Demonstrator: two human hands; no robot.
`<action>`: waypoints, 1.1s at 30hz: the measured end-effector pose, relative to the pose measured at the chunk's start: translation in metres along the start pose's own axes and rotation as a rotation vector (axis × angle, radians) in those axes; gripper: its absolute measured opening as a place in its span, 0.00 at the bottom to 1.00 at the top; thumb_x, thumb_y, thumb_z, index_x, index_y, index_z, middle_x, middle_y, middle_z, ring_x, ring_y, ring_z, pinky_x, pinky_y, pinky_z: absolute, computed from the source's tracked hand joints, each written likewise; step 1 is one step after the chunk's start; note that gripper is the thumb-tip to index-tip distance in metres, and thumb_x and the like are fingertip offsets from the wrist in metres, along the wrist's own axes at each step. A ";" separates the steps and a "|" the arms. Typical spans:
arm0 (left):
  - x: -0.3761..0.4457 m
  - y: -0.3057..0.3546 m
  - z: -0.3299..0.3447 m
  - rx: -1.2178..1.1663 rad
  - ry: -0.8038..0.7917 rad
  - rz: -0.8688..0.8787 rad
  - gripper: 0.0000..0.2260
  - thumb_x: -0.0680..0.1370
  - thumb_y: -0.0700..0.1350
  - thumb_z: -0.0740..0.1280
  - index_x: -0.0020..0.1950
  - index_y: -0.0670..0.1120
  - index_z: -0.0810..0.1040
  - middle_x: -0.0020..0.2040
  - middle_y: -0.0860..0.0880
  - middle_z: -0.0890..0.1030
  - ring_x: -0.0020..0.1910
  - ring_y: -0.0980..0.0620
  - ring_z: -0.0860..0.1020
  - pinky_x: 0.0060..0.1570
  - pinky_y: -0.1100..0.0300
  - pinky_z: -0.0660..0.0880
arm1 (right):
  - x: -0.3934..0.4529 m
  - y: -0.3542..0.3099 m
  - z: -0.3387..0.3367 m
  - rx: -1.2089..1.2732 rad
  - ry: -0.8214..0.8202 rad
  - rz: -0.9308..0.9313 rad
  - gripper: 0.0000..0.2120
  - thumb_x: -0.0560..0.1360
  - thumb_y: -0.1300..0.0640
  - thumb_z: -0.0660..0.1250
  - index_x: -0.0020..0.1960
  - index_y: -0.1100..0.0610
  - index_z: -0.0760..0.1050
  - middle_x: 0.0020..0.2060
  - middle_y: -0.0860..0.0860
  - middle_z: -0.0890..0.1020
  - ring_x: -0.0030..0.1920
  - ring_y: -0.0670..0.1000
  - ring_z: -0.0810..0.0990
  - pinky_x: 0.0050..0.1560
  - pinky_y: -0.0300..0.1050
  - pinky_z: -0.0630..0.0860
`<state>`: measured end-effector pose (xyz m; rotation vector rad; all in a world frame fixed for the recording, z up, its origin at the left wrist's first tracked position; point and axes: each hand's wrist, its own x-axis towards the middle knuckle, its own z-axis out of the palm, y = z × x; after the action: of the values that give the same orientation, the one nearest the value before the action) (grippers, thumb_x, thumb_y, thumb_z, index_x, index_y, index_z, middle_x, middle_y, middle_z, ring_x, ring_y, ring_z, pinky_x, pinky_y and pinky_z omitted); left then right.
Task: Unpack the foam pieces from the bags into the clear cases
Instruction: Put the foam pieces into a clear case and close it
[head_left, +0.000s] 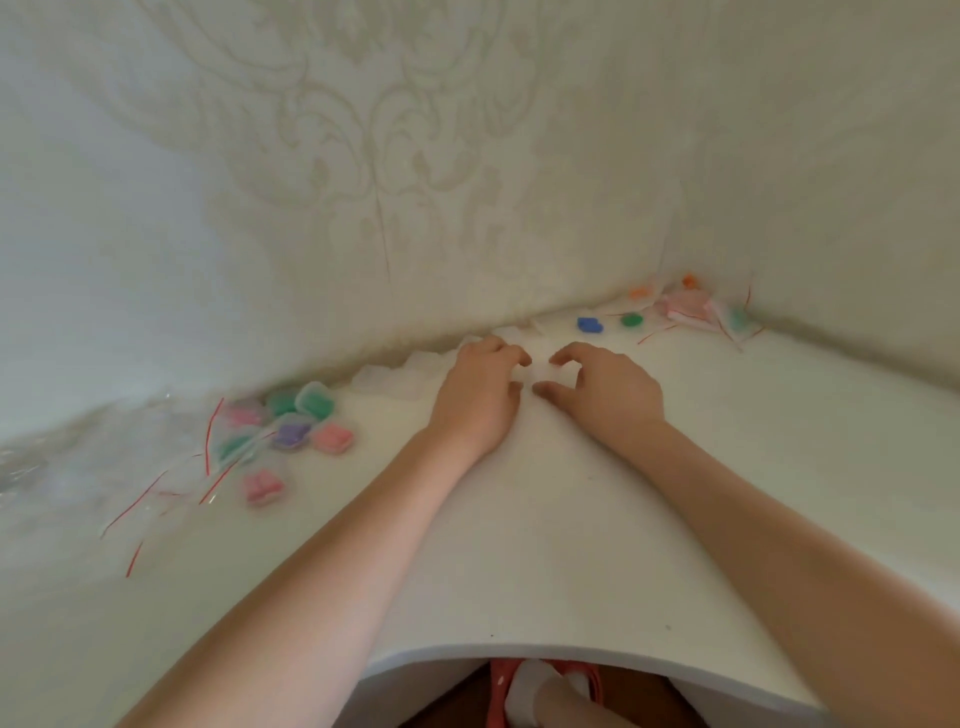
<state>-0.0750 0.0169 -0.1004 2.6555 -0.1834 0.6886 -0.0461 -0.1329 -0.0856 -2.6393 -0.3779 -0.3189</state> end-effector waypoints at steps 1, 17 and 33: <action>0.000 0.001 0.000 0.000 0.036 0.015 0.15 0.77 0.38 0.63 0.64 0.44 0.75 0.62 0.46 0.73 0.64 0.47 0.68 0.61 0.57 0.66 | 0.000 0.000 -0.001 0.057 0.010 -0.007 0.19 0.73 0.38 0.65 0.61 0.44 0.72 0.44 0.47 0.80 0.49 0.50 0.78 0.43 0.42 0.68; 0.004 0.023 -0.031 -1.696 -0.174 -0.689 0.09 0.77 0.46 0.67 0.47 0.40 0.78 0.44 0.42 0.82 0.45 0.49 0.81 0.49 0.58 0.80 | -0.009 -0.005 -0.012 0.284 0.132 -0.300 0.16 0.77 0.41 0.60 0.64 0.43 0.73 0.24 0.47 0.66 0.26 0.47 0.66 0.32 0.44 0.65; -0.005 0.027 -0.035 -1.438 -0.591 -0.538 0.11 0.71 0.46 0.69 0.49 0.40 0.79 0.41 0.44 0.84 0.43 0.53 0.83 0.45 0.63 0.80 | -0.005 0.002 -0.016 0.554 0.121 -0.190 0.13 0.80 0.56 0.55 0.44 0.52 0.78 0.34 0.52 0.80 0.34 0.51 0.76 0.41 0.48 0.73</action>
<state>-0.1003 0.0065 -0.0654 1.2965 -0.0563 -0.3692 -0.0523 -0.1431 -0.0738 -2.0386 -0.5841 -0.3701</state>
